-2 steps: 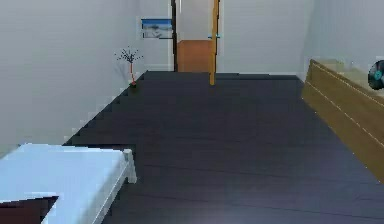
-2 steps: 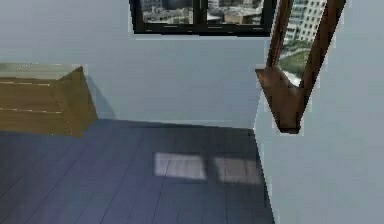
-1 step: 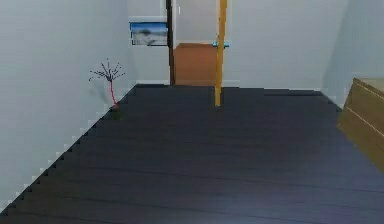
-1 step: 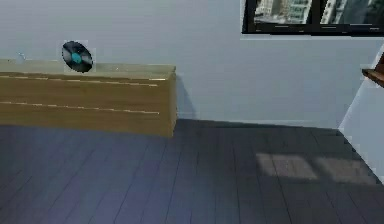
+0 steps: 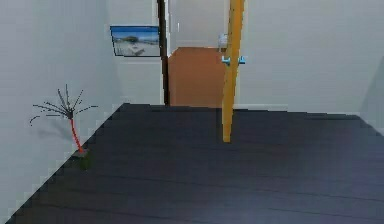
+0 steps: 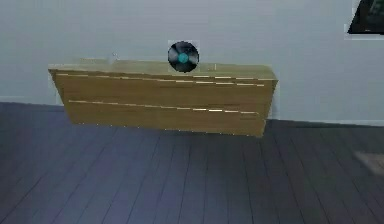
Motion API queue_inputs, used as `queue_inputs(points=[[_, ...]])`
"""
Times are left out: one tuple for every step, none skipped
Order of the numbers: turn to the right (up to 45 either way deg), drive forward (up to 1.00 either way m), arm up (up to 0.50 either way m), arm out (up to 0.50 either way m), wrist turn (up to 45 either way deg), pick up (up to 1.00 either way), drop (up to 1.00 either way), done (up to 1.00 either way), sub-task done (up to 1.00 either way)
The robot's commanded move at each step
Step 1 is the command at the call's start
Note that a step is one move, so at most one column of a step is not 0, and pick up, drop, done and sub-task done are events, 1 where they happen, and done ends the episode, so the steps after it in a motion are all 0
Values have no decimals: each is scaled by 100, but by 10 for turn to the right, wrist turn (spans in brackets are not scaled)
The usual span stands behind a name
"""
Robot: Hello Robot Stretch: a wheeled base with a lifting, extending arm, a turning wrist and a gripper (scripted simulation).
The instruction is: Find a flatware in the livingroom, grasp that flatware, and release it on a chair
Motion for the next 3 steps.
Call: queue_inputs(points=[[0, 100, 0, 0, 0, 0, 0, 0, 0], [-30, 0, 0, 0, 0, 0, 0, 0, 0], [0, 95, 0, 0, 0, 0, 0, 0, 0]])
